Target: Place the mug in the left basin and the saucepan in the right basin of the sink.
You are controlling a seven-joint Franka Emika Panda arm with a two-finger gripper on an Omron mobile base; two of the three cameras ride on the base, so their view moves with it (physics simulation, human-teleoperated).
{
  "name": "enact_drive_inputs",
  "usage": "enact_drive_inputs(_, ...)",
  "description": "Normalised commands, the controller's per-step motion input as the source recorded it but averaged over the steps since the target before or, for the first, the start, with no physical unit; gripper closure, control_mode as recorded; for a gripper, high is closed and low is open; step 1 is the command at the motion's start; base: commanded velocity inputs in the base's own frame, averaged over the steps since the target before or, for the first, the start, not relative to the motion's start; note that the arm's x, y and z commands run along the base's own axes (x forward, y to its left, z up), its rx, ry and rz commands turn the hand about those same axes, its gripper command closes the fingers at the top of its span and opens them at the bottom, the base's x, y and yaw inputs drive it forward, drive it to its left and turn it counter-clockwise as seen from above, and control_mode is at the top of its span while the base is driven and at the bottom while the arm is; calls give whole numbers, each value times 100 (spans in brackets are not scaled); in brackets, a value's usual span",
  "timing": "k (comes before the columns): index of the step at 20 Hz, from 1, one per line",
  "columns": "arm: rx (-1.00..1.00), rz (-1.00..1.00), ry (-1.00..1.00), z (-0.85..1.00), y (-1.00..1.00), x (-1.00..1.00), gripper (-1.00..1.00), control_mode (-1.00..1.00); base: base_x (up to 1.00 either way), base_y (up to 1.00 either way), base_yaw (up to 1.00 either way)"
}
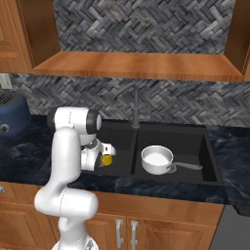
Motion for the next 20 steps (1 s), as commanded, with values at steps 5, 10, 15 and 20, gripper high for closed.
enact_drive_inputs(5, -9, 0, 0, -21, 4, 6, 100, -100, 0, 0, 0)
enact_drive_inputs(10, -1, 0, 0, -10, 0, 2, 100, -100, 0, 0, 0)
enact_drive_inputs(15, 1, 0, 0, -18, 0, 8, 100, -100, 0, 0, 0)
enact_drive_inputs(20, 1, 0, 0, -2, 0, 0, -100, -100, 0, 0, 0)
